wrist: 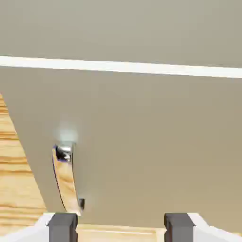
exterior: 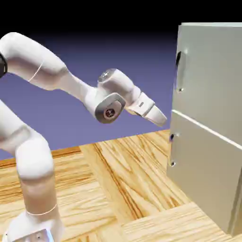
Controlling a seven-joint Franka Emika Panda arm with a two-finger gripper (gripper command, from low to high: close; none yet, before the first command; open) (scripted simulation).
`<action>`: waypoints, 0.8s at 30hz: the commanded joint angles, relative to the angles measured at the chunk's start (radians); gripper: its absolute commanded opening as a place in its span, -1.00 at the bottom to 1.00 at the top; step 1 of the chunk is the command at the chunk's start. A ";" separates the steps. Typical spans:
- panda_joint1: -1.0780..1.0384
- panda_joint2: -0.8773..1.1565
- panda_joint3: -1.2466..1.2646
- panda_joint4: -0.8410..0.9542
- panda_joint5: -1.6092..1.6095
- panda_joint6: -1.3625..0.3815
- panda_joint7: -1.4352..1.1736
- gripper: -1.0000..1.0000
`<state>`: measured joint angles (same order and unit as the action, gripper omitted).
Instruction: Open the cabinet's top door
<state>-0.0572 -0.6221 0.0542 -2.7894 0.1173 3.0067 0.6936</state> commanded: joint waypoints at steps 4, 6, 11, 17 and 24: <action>-0.103 -0.077 0.080 0.031 0.174 -0.045 -0.070 0.00; -0.154 -0.116 0.121 0.046 0.261 -0.067 -0.105 0.00; -0.282 -0.212 0.221 0.084 0.479 -0.123 -0.193 0.00; -0.436 -0.328 0.342 0.130 0.740 -0.191 -0.299 0.00; -0.615 -0.464 0.482 0.183 1.044 -0.269 -0.422 0.00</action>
<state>-0.6724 -1.0856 0.5367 -2.6061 1.1613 2.7375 0.2721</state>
